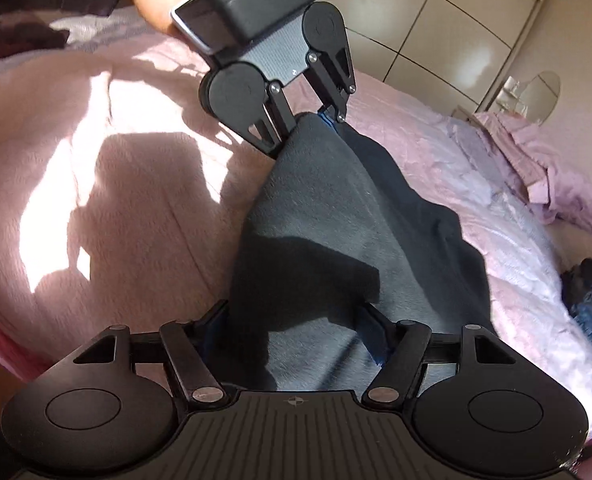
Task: Fold clothes
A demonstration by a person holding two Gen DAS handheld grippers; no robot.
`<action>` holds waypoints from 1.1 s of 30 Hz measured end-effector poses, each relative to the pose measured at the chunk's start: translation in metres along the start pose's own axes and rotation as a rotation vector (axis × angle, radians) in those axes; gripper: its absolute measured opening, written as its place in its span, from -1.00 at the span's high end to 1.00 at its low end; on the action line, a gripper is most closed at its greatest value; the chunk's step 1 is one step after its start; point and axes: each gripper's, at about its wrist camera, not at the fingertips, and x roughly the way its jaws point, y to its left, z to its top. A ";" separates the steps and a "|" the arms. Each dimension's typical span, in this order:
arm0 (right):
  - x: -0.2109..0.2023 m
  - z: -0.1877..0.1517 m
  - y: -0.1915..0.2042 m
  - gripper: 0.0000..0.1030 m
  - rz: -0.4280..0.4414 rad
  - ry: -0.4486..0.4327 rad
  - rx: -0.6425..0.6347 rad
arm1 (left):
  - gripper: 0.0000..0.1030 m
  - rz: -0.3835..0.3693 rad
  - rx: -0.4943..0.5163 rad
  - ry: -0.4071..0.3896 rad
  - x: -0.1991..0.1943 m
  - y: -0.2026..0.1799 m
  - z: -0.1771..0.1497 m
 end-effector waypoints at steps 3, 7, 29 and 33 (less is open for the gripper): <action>-0.010 -0.011 -0.012 0.68 0.029 0.008 -0.099 | 0.74 0.001 0.002 0.000 -0.002 0.000 0.004; -0.036 0.002 -0.051 0.73 0.080 -0.040 -0.119 | 0.76 0.046 -0.073 -0.028 -0.015 0.024 0.007; -0.007 -0.015 -0.058 0.73 0.219 -0.244 -0.436 | 0.66 0.004 -0.231 0.374 -0.134 -0.126 0.016; -0.016 -0.057 -0.044 0.73 0.198 -0.192 -0.392 | 0.64 0.082 -0.231 0.385 -0.137 -0.156 0.018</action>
